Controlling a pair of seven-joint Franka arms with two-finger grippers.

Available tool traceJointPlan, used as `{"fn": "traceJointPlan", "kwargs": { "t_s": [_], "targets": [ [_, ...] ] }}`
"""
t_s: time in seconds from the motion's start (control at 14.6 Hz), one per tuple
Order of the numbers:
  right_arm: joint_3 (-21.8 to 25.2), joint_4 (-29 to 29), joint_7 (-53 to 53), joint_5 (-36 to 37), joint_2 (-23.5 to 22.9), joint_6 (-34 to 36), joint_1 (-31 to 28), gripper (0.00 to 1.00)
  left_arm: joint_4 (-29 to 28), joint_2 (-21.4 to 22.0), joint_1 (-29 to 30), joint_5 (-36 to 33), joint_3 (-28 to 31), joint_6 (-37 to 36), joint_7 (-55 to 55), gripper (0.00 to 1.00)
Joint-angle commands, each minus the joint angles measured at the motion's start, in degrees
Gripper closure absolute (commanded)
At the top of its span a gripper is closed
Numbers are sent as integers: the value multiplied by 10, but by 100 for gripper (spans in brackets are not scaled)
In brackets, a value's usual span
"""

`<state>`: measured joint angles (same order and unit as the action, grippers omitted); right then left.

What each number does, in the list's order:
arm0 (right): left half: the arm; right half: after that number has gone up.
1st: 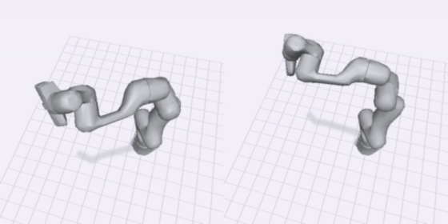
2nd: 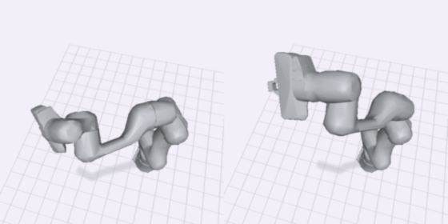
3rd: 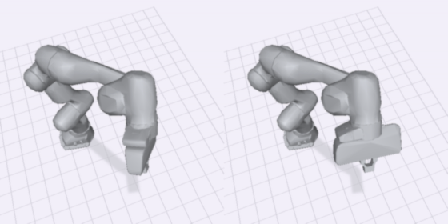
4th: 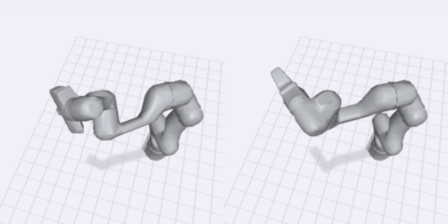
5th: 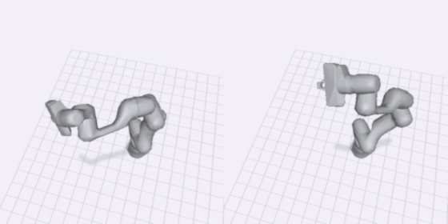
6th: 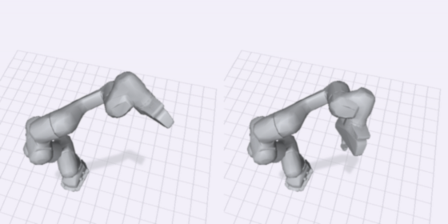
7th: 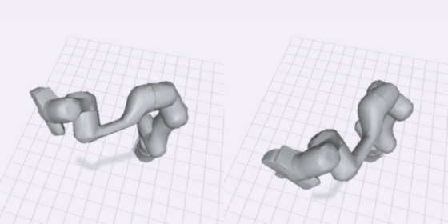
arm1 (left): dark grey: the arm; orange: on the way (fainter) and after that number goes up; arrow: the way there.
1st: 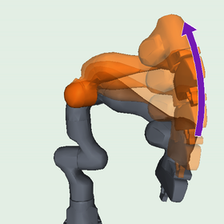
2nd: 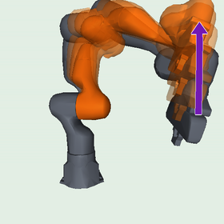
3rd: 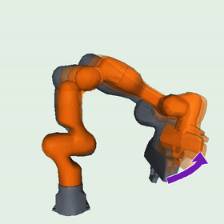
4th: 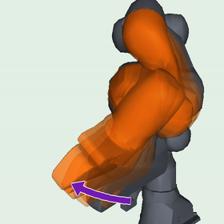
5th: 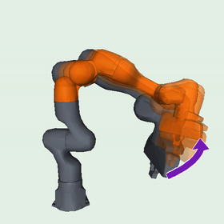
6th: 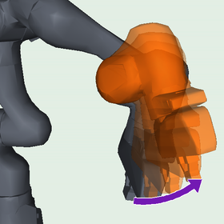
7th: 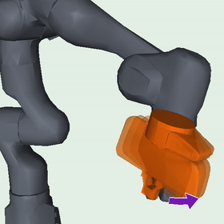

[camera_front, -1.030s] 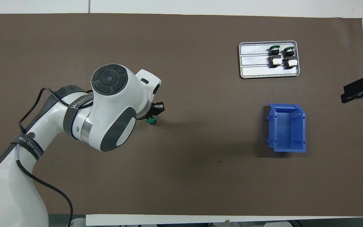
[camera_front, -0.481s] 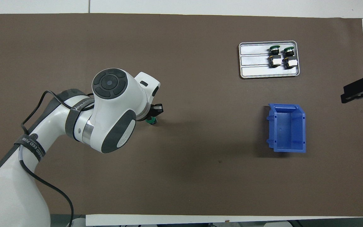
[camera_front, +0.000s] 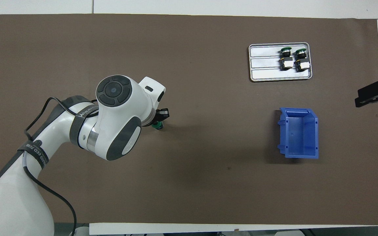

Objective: Place and press button with both arms

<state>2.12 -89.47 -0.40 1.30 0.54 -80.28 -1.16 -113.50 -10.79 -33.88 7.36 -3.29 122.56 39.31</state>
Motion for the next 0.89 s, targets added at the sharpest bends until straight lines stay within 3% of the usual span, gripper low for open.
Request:
{"fn": "traceJointPlan", "kwargs": {
  "t_s": [0.0, 0.55, 0.82],
  "targets": [
    [2, -17, 6, -2, 14, -6, 1, 1, -24, 5, -5, -11, 4, 18, -6, 100],
    [2, -17, 6, -2, 14, -5, 1, 1, -32, -2, -13, -10, 4, 30, -7, 99],
    [2, -17, 6, -2, 14, -5, 1, 1, 11, 6, -5, -10, 8, -16, -12, 96]
  ]
}}
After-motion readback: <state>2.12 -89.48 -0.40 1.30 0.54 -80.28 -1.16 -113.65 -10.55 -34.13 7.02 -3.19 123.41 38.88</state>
